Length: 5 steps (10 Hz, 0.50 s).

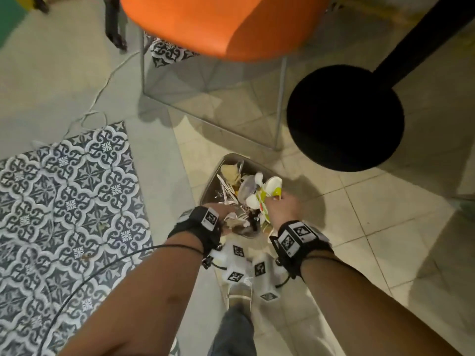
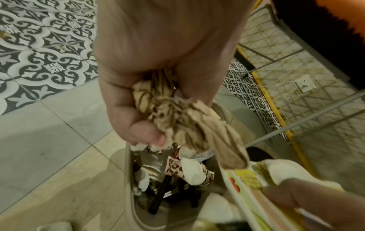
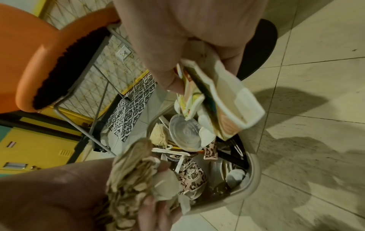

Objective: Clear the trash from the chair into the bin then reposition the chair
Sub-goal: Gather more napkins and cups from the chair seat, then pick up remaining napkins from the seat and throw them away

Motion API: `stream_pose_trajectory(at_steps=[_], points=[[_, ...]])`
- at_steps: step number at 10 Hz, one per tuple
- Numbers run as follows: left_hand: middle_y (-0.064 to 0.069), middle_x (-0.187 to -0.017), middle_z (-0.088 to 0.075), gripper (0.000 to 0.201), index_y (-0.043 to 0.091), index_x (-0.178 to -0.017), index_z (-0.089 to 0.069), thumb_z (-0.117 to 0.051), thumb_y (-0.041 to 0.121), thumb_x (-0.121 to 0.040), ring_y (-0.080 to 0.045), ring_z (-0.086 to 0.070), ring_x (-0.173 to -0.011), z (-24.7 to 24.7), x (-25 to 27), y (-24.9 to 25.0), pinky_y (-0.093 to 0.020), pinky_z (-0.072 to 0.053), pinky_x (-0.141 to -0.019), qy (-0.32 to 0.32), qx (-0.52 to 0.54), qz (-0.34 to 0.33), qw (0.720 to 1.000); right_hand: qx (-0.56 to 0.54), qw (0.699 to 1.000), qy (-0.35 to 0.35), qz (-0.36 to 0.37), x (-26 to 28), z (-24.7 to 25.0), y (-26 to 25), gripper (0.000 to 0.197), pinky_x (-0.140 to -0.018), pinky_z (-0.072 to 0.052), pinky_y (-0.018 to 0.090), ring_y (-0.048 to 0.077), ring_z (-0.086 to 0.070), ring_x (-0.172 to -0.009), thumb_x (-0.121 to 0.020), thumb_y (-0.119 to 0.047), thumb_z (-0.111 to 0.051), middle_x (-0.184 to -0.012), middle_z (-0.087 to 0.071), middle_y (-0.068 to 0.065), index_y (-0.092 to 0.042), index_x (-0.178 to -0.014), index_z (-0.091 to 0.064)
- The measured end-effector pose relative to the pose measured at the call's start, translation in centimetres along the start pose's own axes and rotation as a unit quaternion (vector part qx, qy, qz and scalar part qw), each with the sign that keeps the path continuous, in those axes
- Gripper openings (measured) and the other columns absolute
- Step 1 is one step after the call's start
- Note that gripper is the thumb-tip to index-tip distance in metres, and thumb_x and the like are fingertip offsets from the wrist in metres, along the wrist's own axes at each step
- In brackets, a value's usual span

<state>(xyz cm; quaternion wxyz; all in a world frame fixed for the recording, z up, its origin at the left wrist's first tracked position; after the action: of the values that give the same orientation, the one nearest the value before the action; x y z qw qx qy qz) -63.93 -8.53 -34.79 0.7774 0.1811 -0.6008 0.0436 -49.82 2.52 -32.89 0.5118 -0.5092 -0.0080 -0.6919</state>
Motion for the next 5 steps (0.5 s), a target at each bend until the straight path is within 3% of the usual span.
stream_pose_trajectory(at_steps=[1,2,3,4,5], points=[[-0.007,-0.106,-0.044,0.049,0.001,-0.135,-0.044,-0.055,0.022,-0.092,-0.012,-0.048,-0.067,-0.5,-2.6,0.1,-0.026,-0.054,-0.064,-0.01,-0.003,-0.016,1.0,-0.014,1.0,-0.007,-0.024,-2.0,-1.8,0.4,0.024,-0.082,-0.048,0.035,0.035,-0.062,-0.098,-0.083,-0.021,-0.061,-0.099,-0.067,0.012,-0.011,-0.105,-0.065],[-0.008,-0.104,-0.048,0.047,0.003,-0.131,-0.05,-0.052,0.03,-0.092,-0.023,-0.051,-0.087,-1.6,-5.3,-0.4,-0.043,-0.049,-0.097,-0.033,0.01,-0.027,0.999,-0.022,0.997,-0.065,-0.043,-2.7,-3.0,1.0,0.059,-0.102,-0.041,0.04,0.032,-0.051,-0.122,-0.085,-0.03,-0.063,-0.134,-0.053,0.009,-0.014,-0.139,-0.043],[-0.008,-0.099,-0.051,0.058,0.011,-0.126,-0.055,-0.053,0.042,-0.077,-0.026,-0.05,-0.087,-2.8,-7.3,-0.5,-0.046,-0.044,-0.101,-0.048,0.046,-0.034,0.997,-0.001,0.991,-0.119,-0.054,-2.8,-3.4,1.6,0.082,-0.11,-0.033,0.038,0.028,-0.039,-0.135,-0.085,-0.034,-0.065,-0.151,-0.036,0.007,-0.014,-0.15,-0.02],[-0.011,-0.103,-0.055,0.061,0.014,-0.108,-0.061,-0.06,0.044,-0.054,-0.027,-0.055,-0.078,-3.6,-8.7,-0.4,-0.046,-0.047,-0.095,-0.049,0.089,-0.022,0.995,0.038,0.987,-0.152,-0.04,-2.4,-3.4,2.0,0.086,-0.109,-0.031,0.034,0.025,-0.036,-0.137,-0.086,-0.03,-0.066,-0.154,-0.031,0.006,-0.016,-0.152,-0.013],[-0.013,-0.108,-0.064,0.088,0.005,-0.116,-0.057,-0.065,0.049,-0.04,-0.029,-0.063,-0.078,-3.9,-9.5,-0.5,-0.038,-0.051,-0.081,-0.024,0.112,0.0,0.993,0.043,0.982,-0.185,-0.024,-1.8,-2.7,2.3,0.092,-0.107,-0.031,0.03,0.022,-0.036,-0.138,-0.085,-0.03,-0.068,-0.153,-0.032,0.003,-0.015,-0.152,-0.008]])
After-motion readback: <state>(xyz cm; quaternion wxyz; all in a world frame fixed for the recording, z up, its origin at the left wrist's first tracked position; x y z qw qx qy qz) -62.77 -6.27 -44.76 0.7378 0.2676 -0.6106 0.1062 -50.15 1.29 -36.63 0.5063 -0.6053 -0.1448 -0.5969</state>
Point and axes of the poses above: each hand's wrist, its own x-axis away from the middle knuckle, its own z-axis out of the back of the hand, y = z × x, the point moved 5 cm from there along -x, towards the middle knuckle
